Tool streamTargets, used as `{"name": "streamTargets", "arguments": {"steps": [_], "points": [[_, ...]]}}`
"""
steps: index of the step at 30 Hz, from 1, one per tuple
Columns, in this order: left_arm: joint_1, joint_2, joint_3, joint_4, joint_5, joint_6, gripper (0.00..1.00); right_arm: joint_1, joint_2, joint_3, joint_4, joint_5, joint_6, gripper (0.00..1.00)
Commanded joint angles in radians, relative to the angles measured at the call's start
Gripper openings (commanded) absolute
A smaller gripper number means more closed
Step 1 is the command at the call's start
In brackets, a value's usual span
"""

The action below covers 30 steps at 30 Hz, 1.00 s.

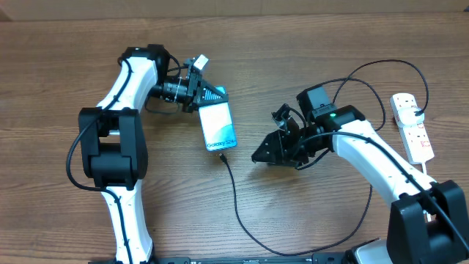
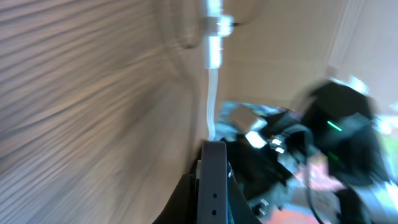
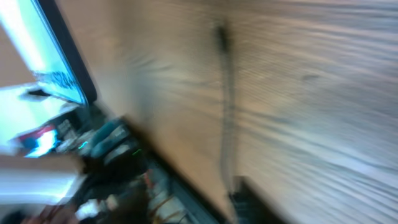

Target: Plug charger to phone and switch on socket

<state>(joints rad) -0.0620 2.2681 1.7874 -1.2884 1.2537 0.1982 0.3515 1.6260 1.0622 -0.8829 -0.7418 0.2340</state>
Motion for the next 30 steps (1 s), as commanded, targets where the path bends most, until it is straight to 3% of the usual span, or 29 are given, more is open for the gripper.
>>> {"name": "streamTargets", "arguments": {"steps": [1,7,18,22,23,24,25,27,30], "points": [[0.024,-0.033,0.016,0.007,-0.184,-0.199,0.04,0.086,-0.007,0.018,0.026,0.255,0.133,0.73],[0.065,-0.033,0.016,-0.013,-0.185,-0.198,0.04,0.261,0.014,0.024,0.082,0.485,0.201,0.69],[0.165,-0.033,0.016,-0.120,-0.184,-0.113,0.04,0.447,0.256,0.182,0.061,0.629,0.185,0.60],[0.170,-0.033,0.016,-0.141,-0.187,-0.085,0.04,0.449,0.306,0.196,0.058,0.640,0.217,0.43],[0.170,-0.033,0.016,-0.141,-0.188,-0.085,0.04,0.443,0.306,0.197,0.058,0.640,0.229,0.36],[0.170,-0.033,0.016,-0.141,-0.188,-0.085,0.04,0.430,0.306,0.199,0.053,0.636,0.245,0.21],[0.170,-0.033,0.016,-0.140,-0.188,-0.085,0.04,0.422,0.306,0.201,0.046,0.632,0.246,0.13],[0.171,-0.033,0.016,-0.139,-0.188,-0.086,0.04,0.403,0.306,0.201,0.025,0.629,0.243,0.04],[0.171,-0.033,0.016,-0.138,-0.188,-0.085,0.04,0.365,0.306,0.201,-0.027,0.636,0.192,0.04]]}}
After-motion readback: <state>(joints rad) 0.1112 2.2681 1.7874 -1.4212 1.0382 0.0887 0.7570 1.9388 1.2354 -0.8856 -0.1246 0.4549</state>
